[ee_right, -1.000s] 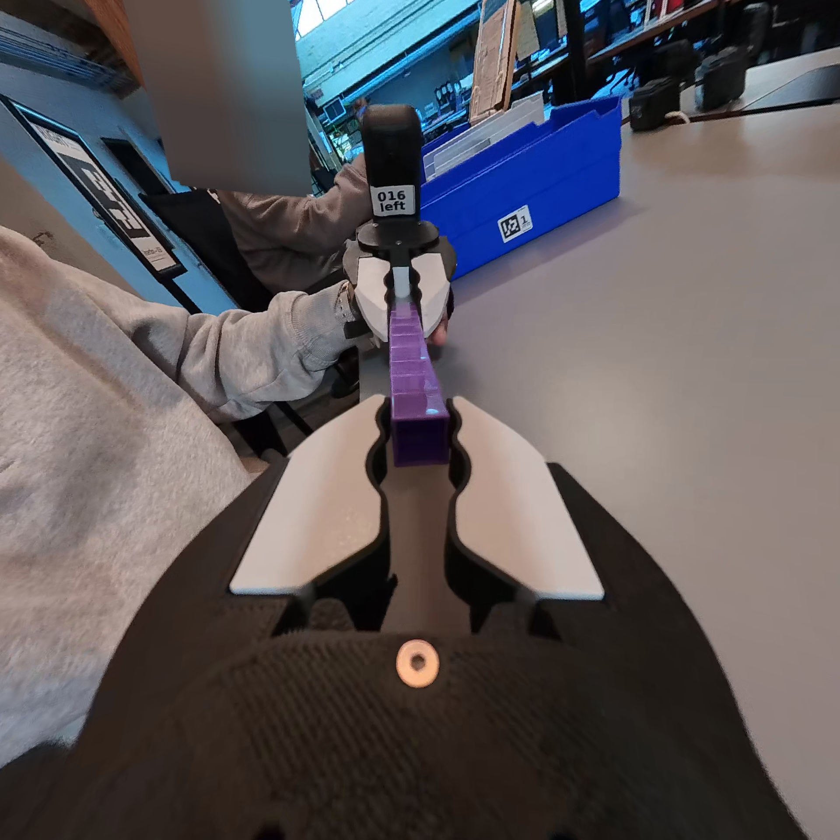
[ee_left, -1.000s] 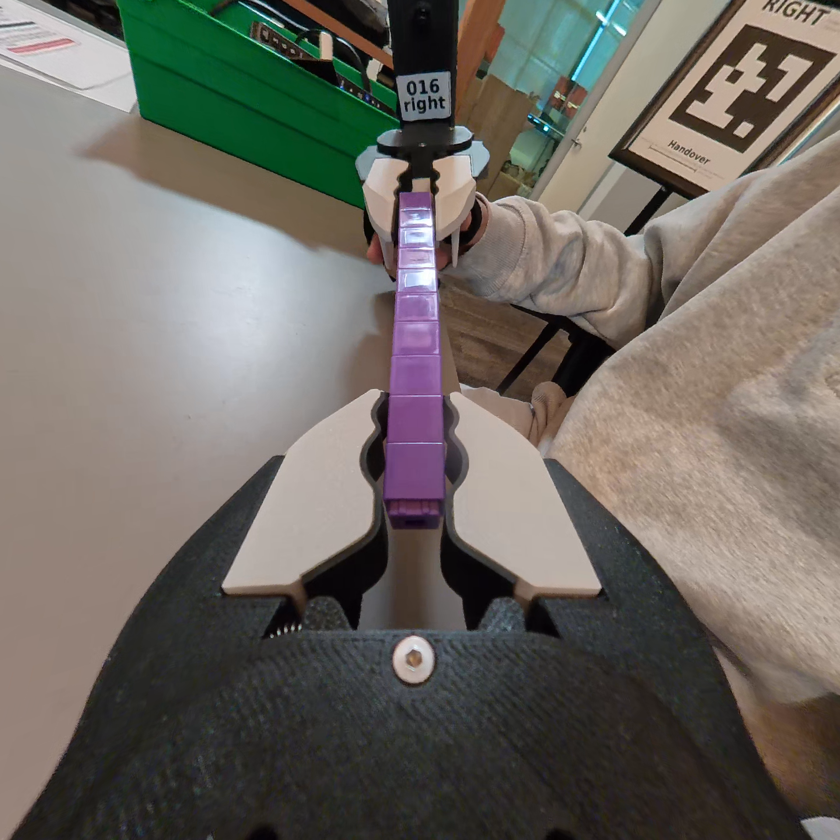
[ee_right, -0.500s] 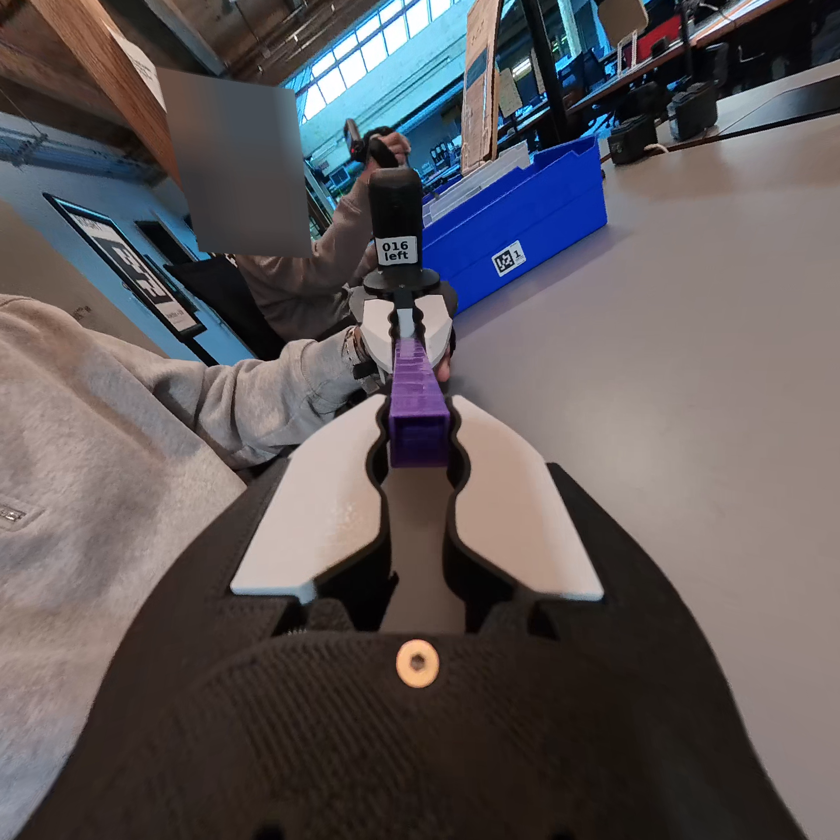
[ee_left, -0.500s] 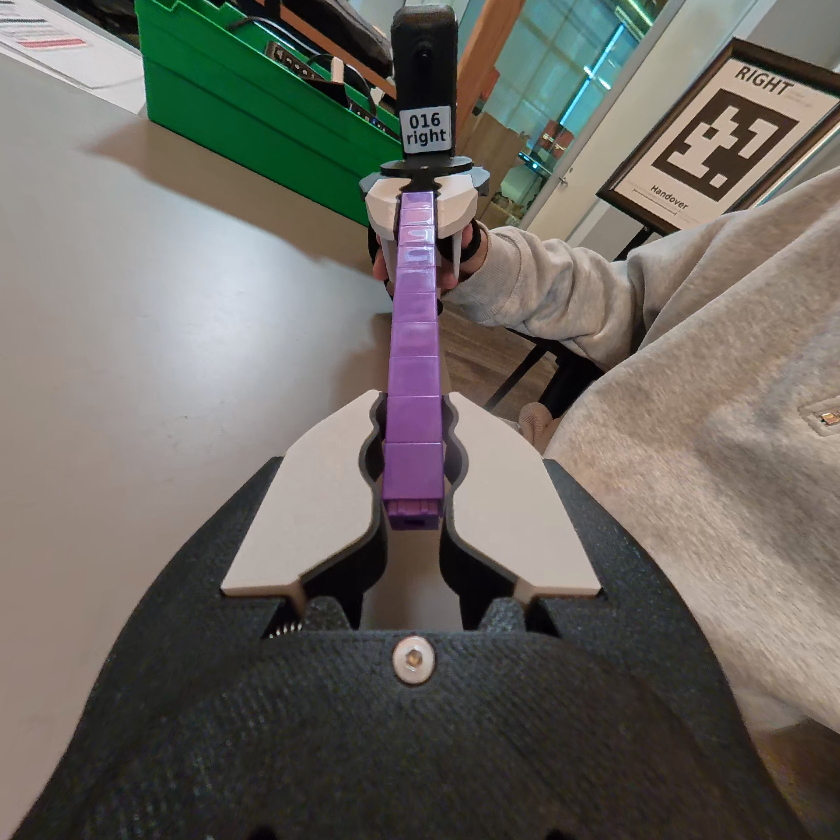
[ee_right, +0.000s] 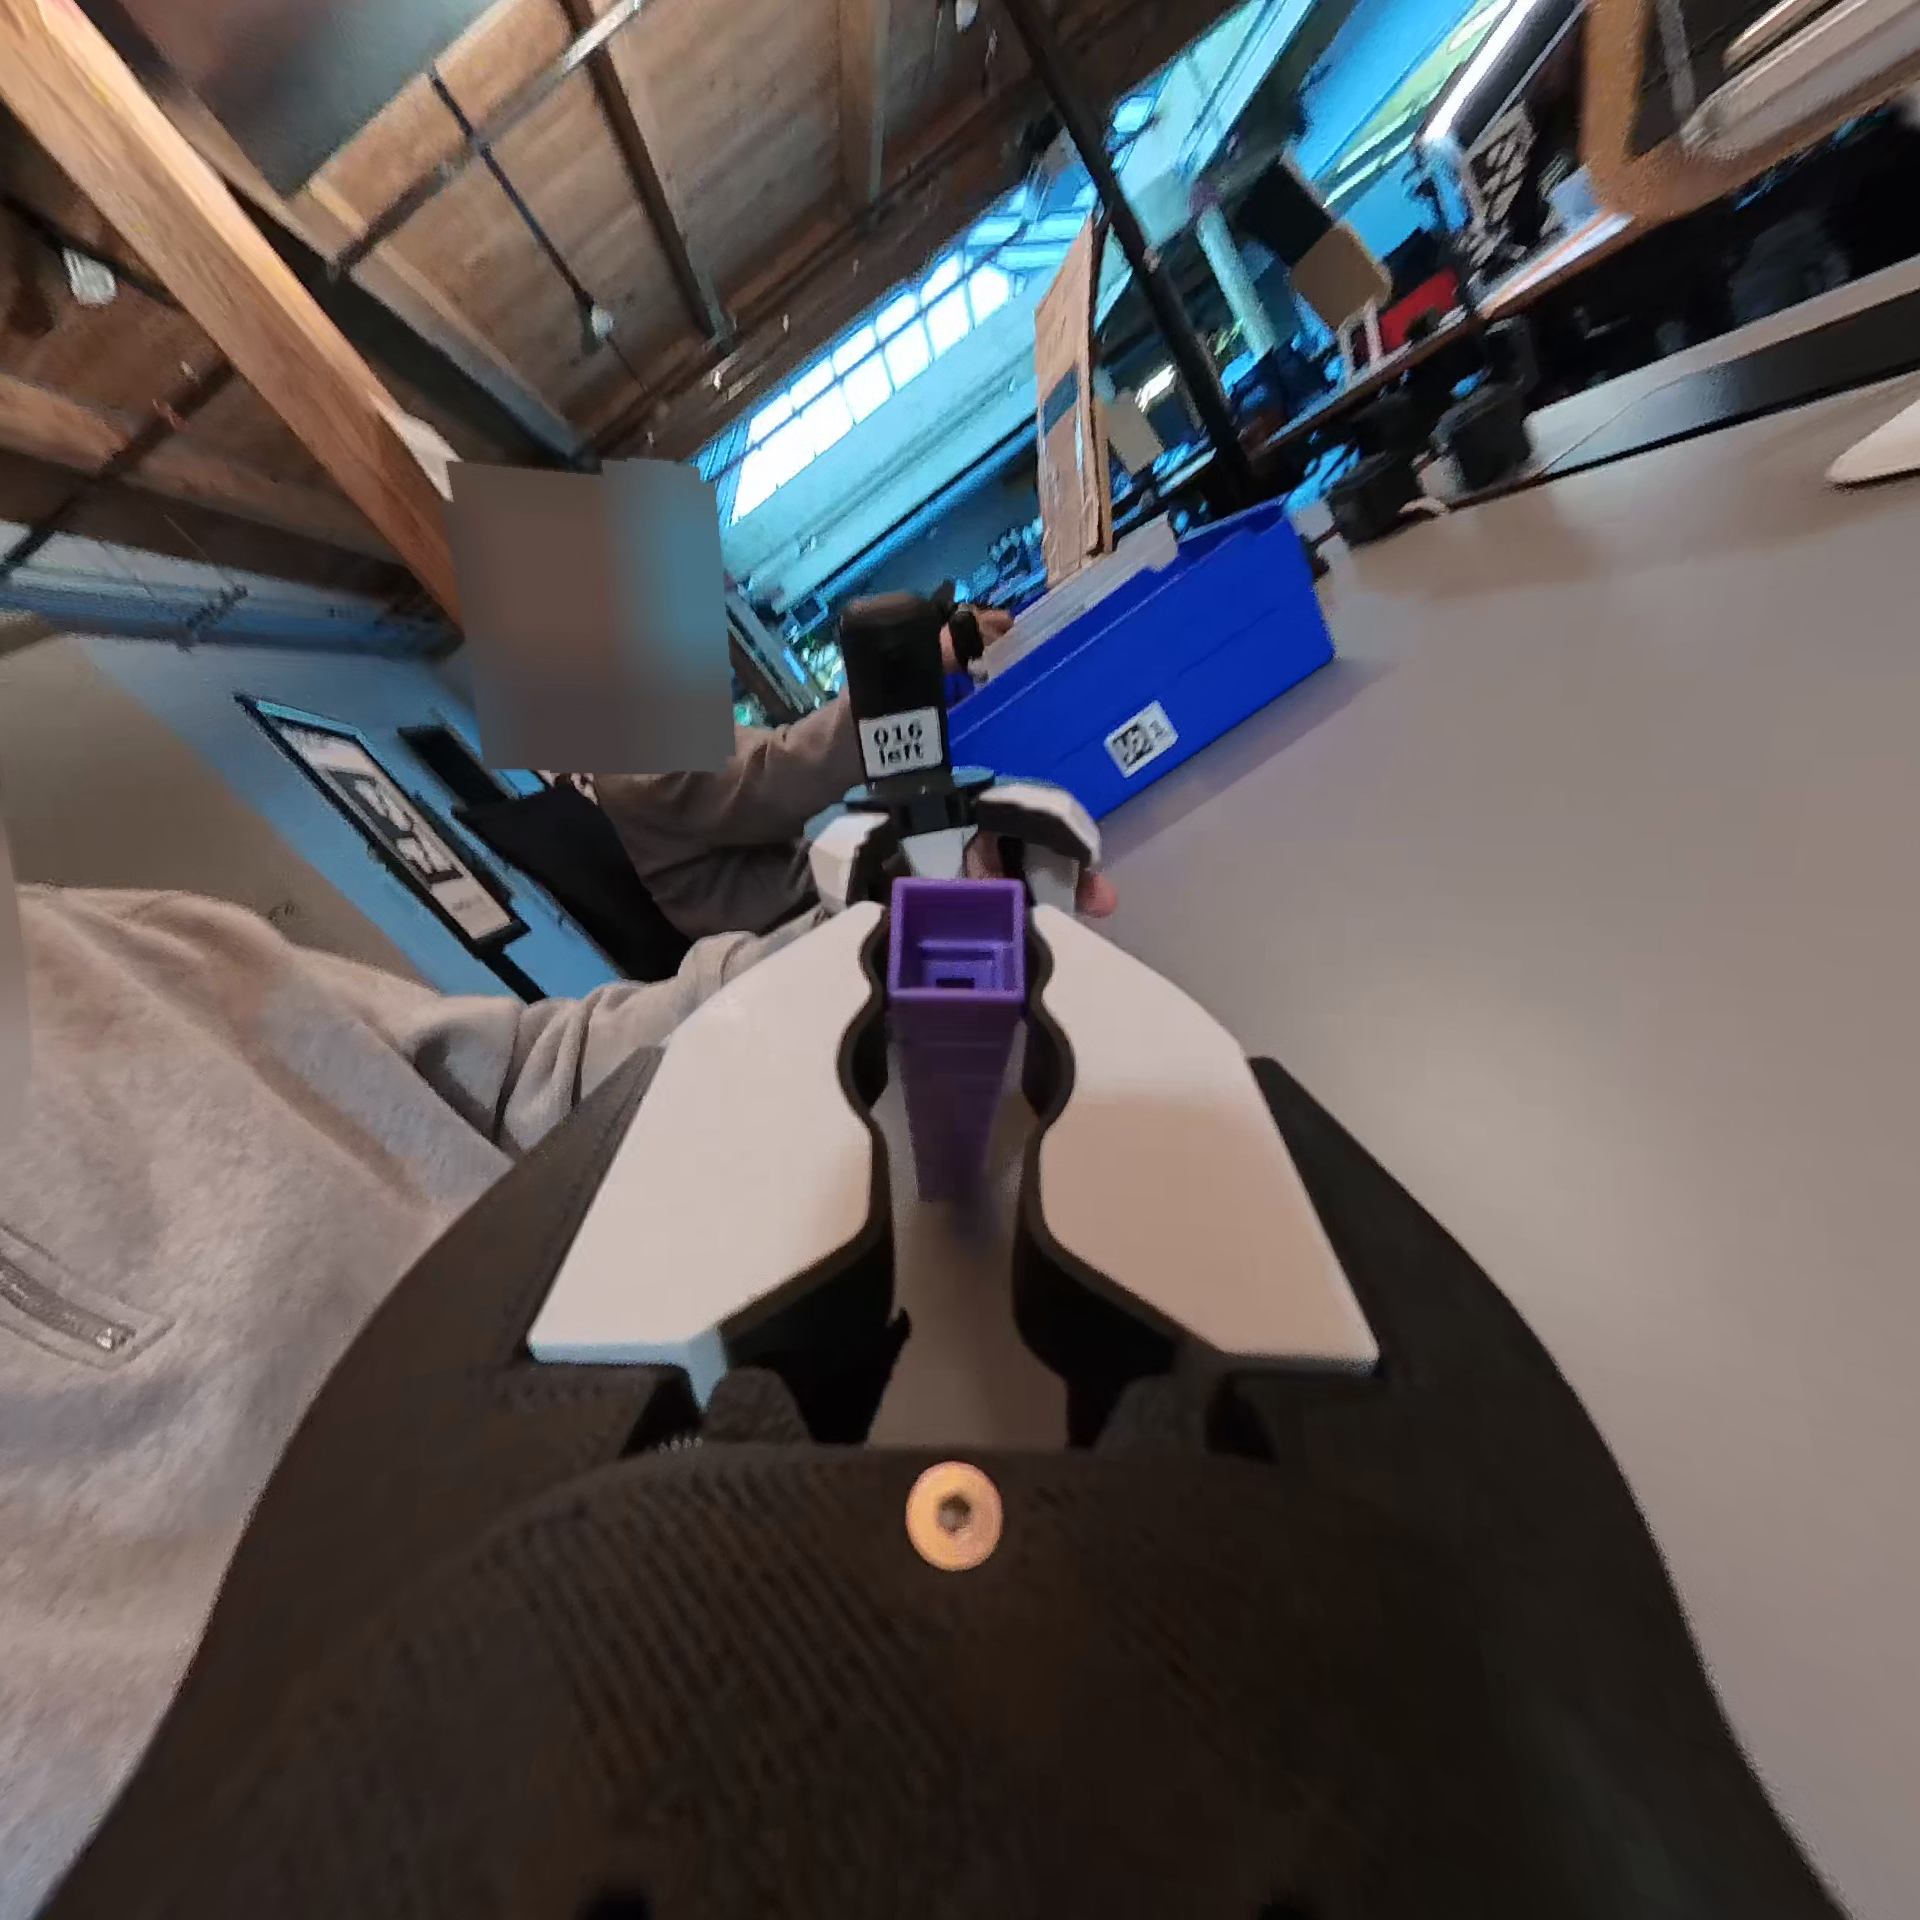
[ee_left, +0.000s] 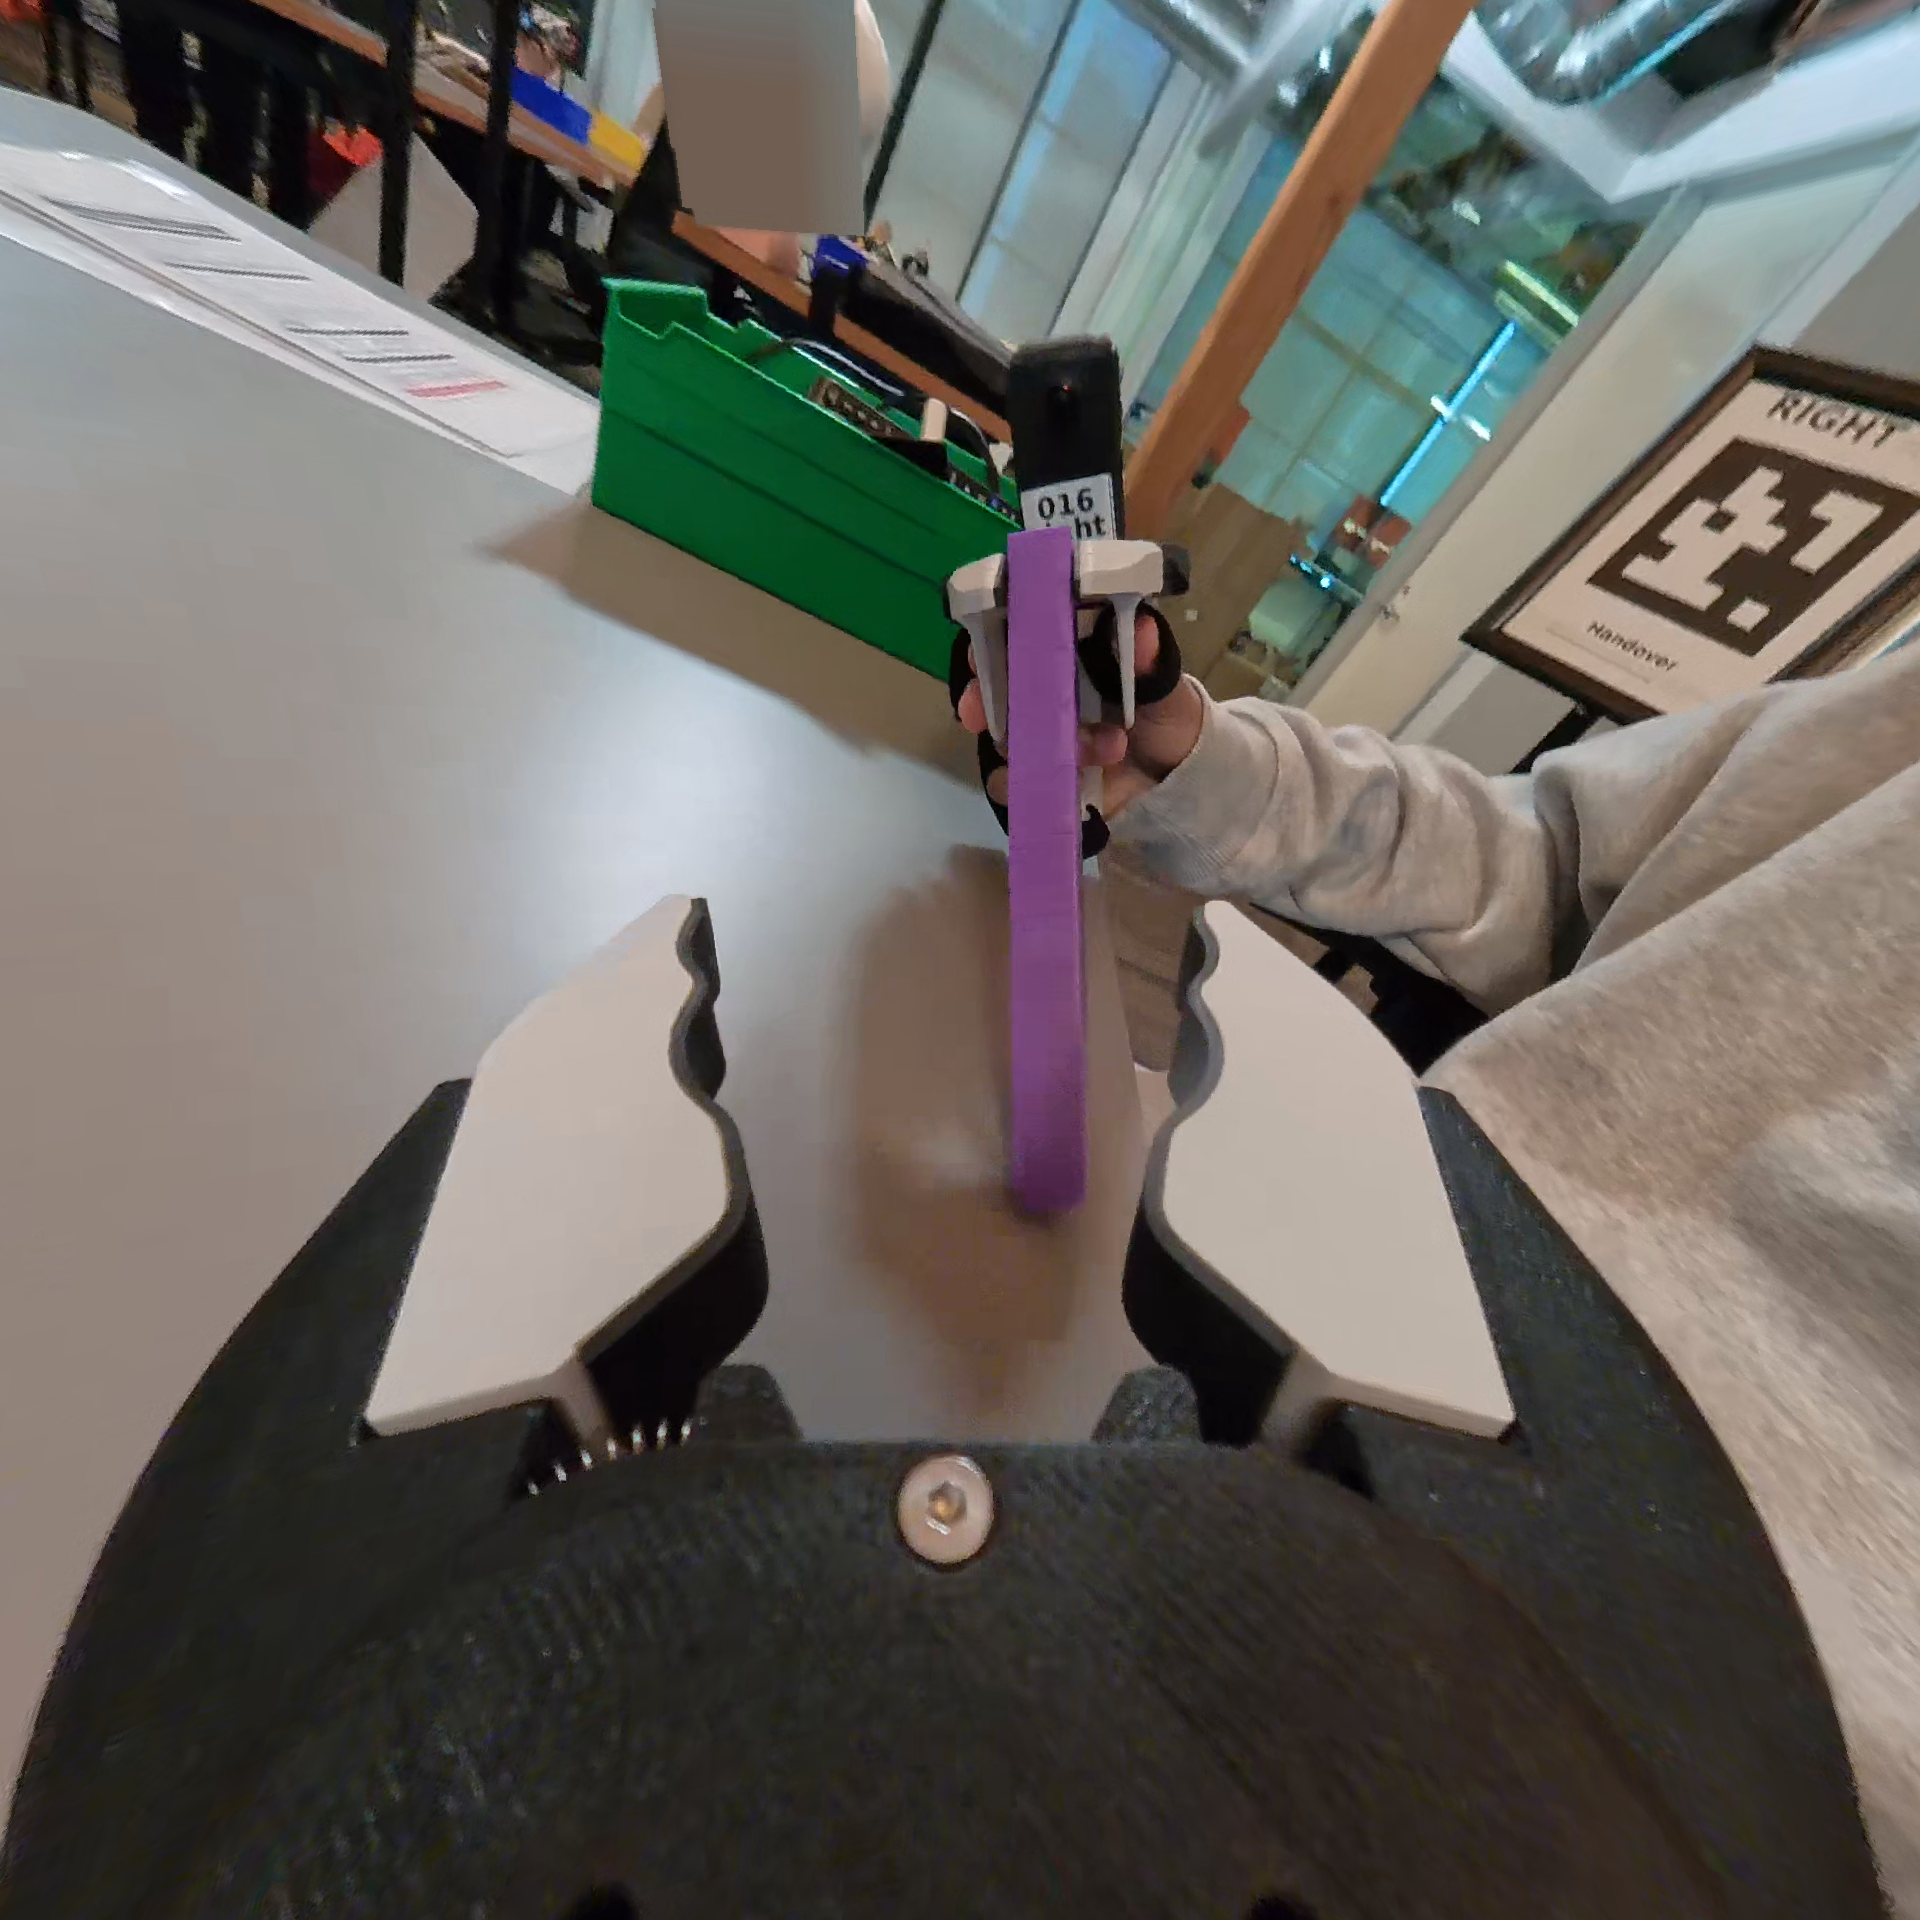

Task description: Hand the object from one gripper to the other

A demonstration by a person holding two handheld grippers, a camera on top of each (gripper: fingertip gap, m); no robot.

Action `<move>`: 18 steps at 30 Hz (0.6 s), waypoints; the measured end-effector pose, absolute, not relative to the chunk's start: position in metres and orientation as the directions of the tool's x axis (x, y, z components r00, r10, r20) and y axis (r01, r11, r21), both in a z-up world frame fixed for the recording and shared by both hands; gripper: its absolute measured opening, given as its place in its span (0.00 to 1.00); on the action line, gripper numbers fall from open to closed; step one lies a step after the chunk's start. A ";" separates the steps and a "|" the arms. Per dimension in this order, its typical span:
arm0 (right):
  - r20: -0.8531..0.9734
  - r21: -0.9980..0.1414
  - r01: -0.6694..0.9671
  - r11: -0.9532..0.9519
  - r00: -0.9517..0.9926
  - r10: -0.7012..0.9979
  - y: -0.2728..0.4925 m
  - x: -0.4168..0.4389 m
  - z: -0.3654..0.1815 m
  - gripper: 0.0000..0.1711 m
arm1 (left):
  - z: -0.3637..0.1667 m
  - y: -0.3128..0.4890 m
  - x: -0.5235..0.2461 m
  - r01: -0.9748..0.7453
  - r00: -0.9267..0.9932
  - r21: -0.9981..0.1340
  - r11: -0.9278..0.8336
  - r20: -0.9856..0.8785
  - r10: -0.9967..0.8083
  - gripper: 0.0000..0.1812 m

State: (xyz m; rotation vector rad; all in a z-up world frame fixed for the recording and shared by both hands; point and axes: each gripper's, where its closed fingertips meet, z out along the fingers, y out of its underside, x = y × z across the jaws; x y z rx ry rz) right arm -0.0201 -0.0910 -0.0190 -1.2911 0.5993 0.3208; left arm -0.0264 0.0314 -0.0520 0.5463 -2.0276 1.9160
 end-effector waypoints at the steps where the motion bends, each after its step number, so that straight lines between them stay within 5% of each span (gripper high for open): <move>1: -0.586 -0.793 -0.537 0.286 0.801 -0.120 -0.096 -0.016 -0.018 0.13 | -0.052 0.033 -0.024 -0.478 -0.877 -0.878 0.031 0.474 -0.079 0.47; 6: -0.583 -0.790 -0.506 0.347 0.795 -0.168 -0.109 -0.006 -0.012 0.13 | -0.056 0.020 -0.026 -0.510 -0.858 -0.858 0.062 0.502 -0.110 0.40; 18: -0.533 -0.819 -0.492 0.296 0.843 -0.071 -0.080 -0.034 0.008 0.13 | -0.111 -0.043 -0.114 -0.368 -0.895 -0.747 0.553 0.447 0.008 0.24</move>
